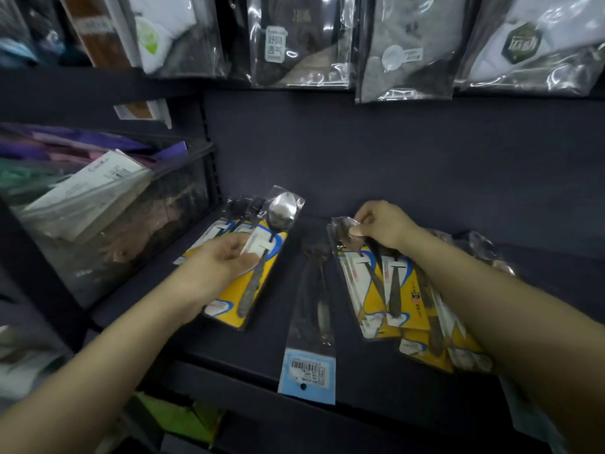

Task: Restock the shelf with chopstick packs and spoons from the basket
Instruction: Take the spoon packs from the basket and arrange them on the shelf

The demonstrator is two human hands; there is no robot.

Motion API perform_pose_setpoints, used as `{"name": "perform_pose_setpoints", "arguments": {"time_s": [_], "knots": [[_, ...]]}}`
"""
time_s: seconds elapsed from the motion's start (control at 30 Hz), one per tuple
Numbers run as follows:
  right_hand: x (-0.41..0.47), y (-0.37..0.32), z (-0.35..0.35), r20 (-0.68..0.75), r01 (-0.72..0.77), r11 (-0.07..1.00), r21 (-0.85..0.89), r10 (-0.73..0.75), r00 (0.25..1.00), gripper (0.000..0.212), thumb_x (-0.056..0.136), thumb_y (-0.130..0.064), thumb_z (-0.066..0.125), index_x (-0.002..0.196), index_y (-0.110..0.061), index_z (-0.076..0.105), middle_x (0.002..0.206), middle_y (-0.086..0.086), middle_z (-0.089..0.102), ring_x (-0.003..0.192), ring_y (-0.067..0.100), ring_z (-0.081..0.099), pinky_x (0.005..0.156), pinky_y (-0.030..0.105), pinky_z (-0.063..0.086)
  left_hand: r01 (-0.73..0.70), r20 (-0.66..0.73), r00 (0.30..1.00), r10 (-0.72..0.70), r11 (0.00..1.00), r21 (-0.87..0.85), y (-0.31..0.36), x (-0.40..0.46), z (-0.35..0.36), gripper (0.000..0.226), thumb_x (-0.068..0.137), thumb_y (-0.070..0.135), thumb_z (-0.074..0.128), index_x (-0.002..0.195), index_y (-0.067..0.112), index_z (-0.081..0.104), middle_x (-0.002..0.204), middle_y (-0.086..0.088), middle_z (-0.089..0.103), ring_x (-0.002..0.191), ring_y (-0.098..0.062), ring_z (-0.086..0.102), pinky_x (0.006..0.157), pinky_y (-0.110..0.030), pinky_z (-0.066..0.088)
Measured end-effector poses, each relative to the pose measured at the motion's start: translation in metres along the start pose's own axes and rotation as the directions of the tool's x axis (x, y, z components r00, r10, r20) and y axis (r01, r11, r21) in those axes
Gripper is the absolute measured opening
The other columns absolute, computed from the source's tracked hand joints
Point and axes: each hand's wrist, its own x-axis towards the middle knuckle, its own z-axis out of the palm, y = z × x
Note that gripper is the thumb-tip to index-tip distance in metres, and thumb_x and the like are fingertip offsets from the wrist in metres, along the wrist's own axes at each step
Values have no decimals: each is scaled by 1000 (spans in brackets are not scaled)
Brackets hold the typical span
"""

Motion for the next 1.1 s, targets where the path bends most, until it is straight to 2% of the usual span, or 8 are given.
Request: {"name": "perform_pose_setpoints", "arguments": {"time_s": [0.17,0.33,0.47,0.53,0.63,0.83,0.93,1.1], "knots": [[8,-6,-12,-126,2,980,198,24,992,26,83,-9,64,61,-21,57,70,0,60,80,17,57,79,32,47,3,-121,992,39,944,331,-17,4,-40,18,90,13,53,106,17,61,86,-1,64,66,2,55,56,-15,41],[8,-51,-17,-206,170,897,408,-91,974,18,93,-15,49,75,-18,46,67,-4,44,58,8,39,51,15,39,79,-207,978,4,917,391,-34,15,-75,13,90,21,55,99,16,64,86,-5,65,73,-13,55,64,-22,40],[13,-102,-5,-346,305,788,534,-125,930,10,89,-8,54,90,-18,54,81,-2,53,70,8,49,65,19,42,91,-179,984,26,783,615,-44,22,-95,30,89,27,54,115,12,59,103,-12,67,92,-24,58,72,-28,37],[13,-123,8,-287,266,817,512,-129,949,13,90,-8,53,99,-16,58,86,1,55,71,11,51,64,22,44,100,-173,984,36,694,713,-49,23,-98,46,88,30,57,128,10,48,109,-17,65,102,-31,59,76,-31,40],[10,-142,43,-87,90,844,528,-52,995,15,91,-8,49,81,-18,54,67,2,49,51,15,42,46,24,39,-17,-82,988,133,614,789,-58,22,-98,52,88,31,56,134,12,43,121,-19,59,113,-33,54,92,-31,40],[7,-150,105,151,-182,817,547,118,981,33,94,-2,41,65,-17,47,64,3,44,52,13,43,35,18,40,-183,76,981,179,720,669,-69,14,-96,37,96,26,41,128,10,52,137,-9,50,130,-19,43,105,-17,23],[14,-154,118,139,-245,821,515,201,970,27,93,0,38,73,-10,52,70,6,47,54,18,46,33,16,42,-201,135,980,148,702,683,-76,13,-94,42,96,26,41,135,11,43,146,-9,38,136,-18,32,110,-20,19],[18,-150,126,-39,-169,960,224,182,983,20,86,2,42,97,0,59,95,20,62,83,35,64,64,36,53,-244,162,970,182,709,662,-80,14,-95,43,95,21,44,137,14,40,148,-6,35,137,-17,32,111,-21,23]]}}
